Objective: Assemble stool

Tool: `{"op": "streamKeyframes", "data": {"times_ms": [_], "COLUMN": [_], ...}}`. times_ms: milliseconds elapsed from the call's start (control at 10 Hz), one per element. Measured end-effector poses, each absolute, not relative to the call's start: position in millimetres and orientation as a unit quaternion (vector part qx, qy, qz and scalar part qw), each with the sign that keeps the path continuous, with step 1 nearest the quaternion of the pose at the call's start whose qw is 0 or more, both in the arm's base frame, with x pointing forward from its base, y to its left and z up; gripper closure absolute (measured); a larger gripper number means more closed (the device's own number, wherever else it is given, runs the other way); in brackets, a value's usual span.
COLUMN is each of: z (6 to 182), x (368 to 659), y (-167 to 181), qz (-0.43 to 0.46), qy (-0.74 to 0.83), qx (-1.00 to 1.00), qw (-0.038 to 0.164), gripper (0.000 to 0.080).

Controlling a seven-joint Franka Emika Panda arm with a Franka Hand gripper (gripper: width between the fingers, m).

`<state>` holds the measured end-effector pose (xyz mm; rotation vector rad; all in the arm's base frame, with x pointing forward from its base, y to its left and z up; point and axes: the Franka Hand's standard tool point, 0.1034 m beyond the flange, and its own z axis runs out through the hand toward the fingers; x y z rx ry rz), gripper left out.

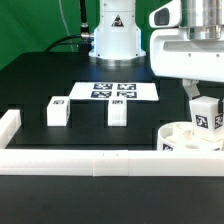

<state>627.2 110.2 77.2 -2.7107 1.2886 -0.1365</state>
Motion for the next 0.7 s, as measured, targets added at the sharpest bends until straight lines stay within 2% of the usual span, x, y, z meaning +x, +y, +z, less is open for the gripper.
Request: {"op": "streamKeyframes", "data": {"times_ms": [400,600,700], "z": [76.8,75.9,75.3], "x": [626.9,626.8,626.2], "y": [109.8,109.7,113.0], "qz": [-0.03,-0.01,0.002], "qy": [0.538,0.646,0.696], "qx": [-0.838,-0.755,-0.709], "qw": [0.082,0.111,0.116], "gripper": [0.0461,0.0461,0.0461]}}
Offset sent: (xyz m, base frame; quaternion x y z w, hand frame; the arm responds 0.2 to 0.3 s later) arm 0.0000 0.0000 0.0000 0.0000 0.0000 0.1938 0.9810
